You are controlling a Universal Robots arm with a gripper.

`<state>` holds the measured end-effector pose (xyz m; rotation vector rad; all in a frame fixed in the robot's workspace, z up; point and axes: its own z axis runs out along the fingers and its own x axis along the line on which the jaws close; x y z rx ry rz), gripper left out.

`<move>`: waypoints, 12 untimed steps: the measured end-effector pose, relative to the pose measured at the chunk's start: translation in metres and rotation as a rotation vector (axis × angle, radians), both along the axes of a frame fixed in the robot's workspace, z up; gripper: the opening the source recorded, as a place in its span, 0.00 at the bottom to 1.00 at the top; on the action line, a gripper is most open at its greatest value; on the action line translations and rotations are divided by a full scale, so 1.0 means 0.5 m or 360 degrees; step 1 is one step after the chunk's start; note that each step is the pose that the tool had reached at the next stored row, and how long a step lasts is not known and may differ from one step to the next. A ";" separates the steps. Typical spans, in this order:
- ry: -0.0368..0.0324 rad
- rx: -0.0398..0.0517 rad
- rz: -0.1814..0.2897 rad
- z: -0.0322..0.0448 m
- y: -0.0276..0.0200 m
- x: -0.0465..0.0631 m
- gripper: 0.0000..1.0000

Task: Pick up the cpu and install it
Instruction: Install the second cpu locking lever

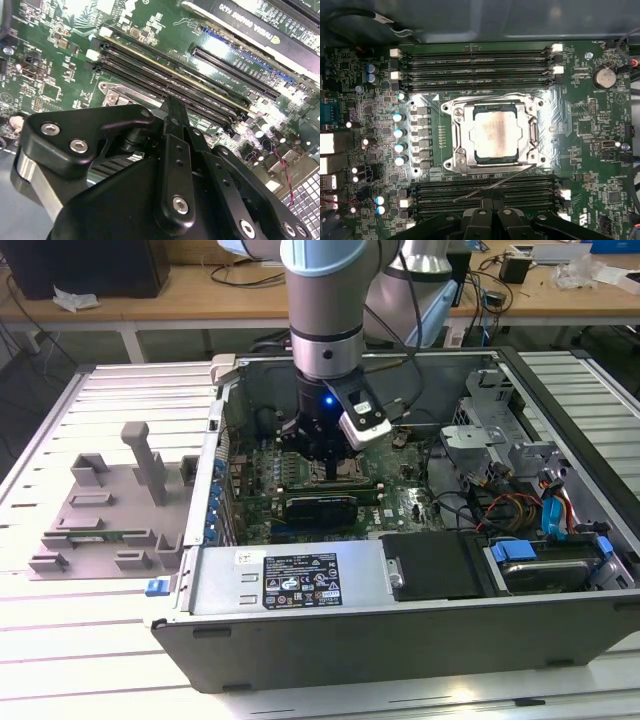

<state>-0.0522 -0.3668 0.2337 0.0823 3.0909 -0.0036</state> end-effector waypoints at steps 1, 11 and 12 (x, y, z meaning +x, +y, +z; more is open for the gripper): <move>0.0000 0.0000 0.0000 -0.001 0.0001 -0.001 0.11; -0.0001 0.0000 0.0000 -0.011 0.0008 -0.009 0.11; -0.0001 0.0000 0.0000 -0.013 0.0007 -0.011 0.11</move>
